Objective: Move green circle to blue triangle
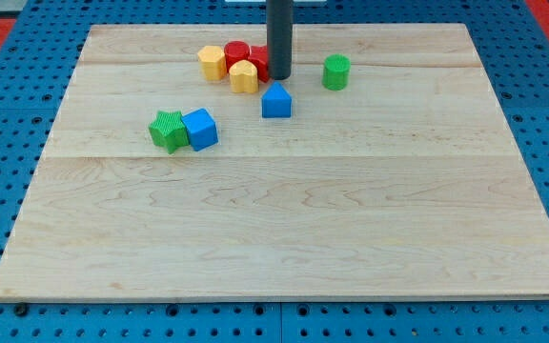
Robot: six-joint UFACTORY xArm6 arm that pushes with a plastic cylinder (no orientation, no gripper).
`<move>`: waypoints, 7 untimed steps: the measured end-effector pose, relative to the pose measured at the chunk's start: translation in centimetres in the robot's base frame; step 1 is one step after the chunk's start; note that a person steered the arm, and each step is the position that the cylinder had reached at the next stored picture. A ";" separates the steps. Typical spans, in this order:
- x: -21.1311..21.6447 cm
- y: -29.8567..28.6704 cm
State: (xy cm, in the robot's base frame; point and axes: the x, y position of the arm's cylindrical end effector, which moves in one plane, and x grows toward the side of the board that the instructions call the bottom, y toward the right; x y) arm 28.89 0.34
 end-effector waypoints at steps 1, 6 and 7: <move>-0.9 0.0; 2.6 12.1; -0.1 14.4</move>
State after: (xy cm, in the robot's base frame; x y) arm 28.82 14.70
